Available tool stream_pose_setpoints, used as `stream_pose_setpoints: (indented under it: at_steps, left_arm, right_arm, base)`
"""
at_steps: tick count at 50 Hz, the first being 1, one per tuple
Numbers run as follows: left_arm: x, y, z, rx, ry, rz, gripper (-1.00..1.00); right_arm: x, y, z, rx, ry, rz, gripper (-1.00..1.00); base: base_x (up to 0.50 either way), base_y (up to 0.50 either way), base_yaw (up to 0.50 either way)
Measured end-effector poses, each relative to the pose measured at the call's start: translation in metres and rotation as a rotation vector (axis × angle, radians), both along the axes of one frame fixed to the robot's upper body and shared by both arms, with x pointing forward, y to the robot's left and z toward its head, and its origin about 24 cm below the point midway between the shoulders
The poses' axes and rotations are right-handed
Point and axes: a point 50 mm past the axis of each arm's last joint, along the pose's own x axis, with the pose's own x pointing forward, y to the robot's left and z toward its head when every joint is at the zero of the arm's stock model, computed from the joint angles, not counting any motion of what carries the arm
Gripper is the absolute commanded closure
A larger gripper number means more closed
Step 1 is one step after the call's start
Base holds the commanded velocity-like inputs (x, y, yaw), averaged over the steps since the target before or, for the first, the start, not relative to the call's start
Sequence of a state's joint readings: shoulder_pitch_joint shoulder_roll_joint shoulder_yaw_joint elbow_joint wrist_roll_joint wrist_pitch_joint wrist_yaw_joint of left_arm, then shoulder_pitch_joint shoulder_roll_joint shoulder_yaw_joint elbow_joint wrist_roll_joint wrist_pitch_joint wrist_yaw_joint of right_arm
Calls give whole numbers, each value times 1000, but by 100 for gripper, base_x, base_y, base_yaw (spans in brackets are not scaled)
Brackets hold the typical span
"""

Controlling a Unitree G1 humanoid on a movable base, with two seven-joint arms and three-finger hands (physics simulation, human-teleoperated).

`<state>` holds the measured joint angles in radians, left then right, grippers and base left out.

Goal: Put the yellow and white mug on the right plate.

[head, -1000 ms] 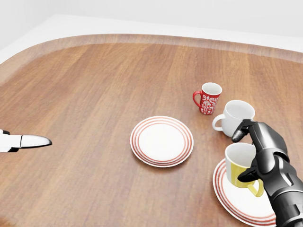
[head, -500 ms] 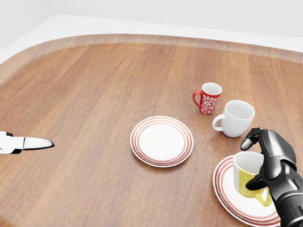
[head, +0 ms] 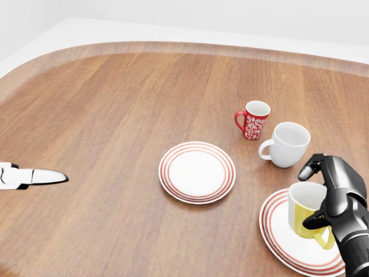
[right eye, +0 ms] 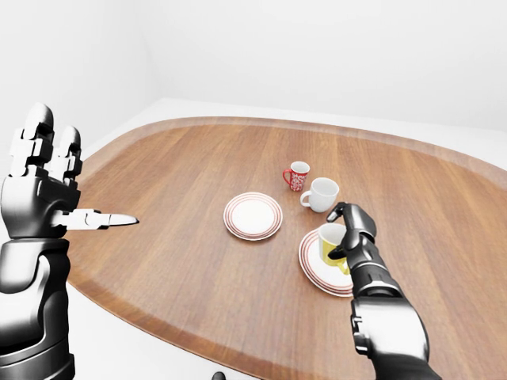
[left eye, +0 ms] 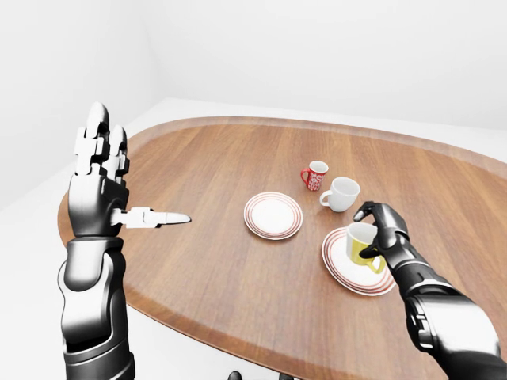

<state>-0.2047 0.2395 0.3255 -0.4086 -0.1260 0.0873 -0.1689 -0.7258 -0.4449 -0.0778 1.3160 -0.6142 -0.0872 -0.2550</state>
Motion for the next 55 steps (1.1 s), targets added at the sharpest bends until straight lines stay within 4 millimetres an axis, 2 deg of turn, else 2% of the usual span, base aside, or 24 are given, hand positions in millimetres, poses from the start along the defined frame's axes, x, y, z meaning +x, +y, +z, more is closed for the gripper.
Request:
stream_pose_setpoints:
  at_steps: [26,55]
  left_arm:
    - [0,-1,-1,5,3,0,-100]
    - [-1,-1,-2,8,7,-1,-100]
  right_arm:
    - [-2,-12,7,6,-31,-52,100]
    - [-2,-5,0,-3,-31,-55,100]
  base:
    - [0,0,0]
    - [0,0,0]
